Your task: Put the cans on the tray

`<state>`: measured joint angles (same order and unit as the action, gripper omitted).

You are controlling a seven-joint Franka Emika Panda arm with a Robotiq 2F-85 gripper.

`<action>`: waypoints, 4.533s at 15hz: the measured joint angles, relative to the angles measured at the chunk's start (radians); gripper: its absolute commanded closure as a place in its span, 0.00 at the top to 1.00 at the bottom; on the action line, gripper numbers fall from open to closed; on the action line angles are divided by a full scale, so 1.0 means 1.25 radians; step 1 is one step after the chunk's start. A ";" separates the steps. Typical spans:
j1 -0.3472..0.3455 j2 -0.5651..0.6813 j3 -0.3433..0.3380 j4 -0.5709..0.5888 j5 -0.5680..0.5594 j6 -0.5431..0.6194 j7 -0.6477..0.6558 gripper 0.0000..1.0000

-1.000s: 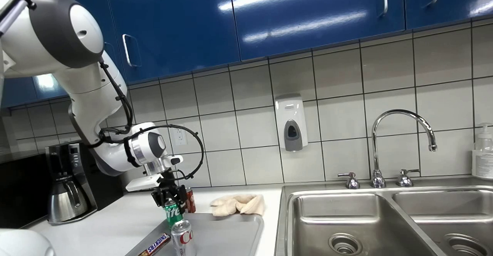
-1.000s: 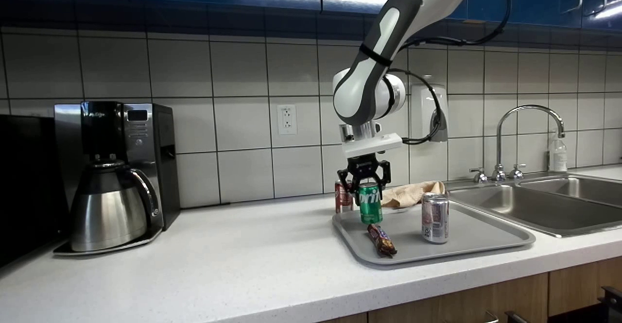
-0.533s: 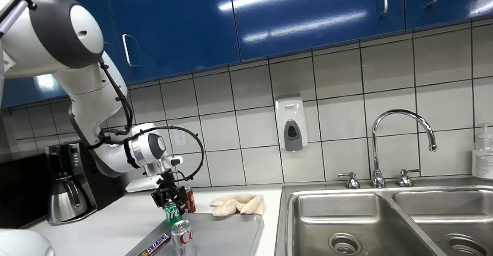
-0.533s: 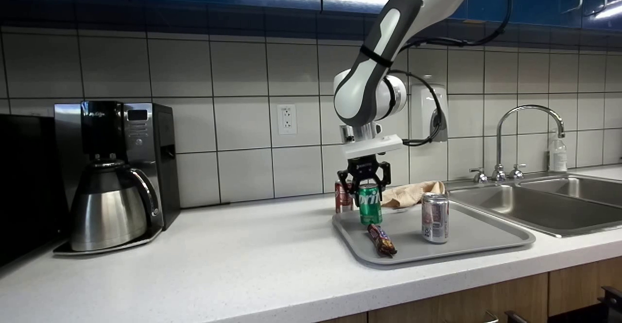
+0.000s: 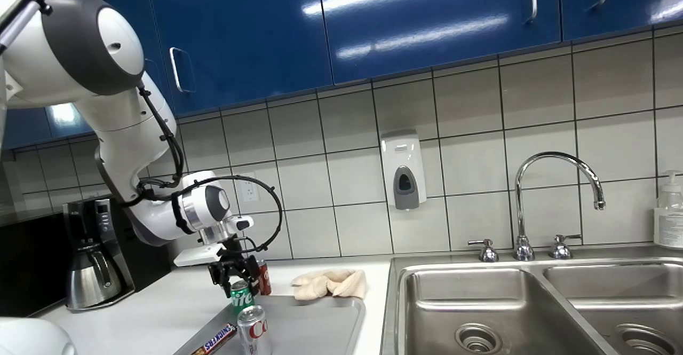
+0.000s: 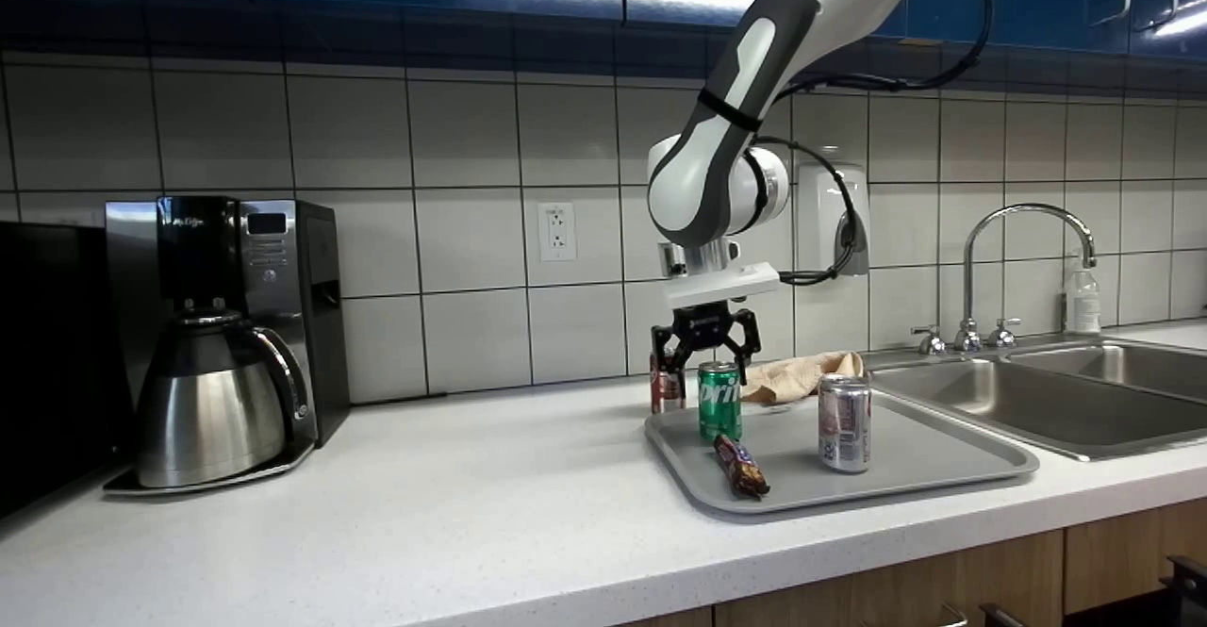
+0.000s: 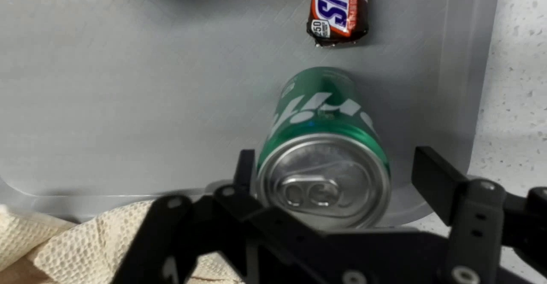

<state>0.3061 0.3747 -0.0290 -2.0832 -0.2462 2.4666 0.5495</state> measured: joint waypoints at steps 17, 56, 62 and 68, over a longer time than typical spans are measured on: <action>0.000 0.021 -0.003 0.100 -0.002 -0.002 0.000 1.00; 0.001 0.224 -0.022 0.332 0.008 -0.001 -0.002 0.72; 0.001 0.227 -0.022 0.335 0.008 -0.001 -0.003 0.39; 0.003 0.227 -0.022 0.336 0.008 0.000 -0.003 0.39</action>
<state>0.3105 0.6590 -0.0565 -1.6629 -0.2362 2.4668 0.5458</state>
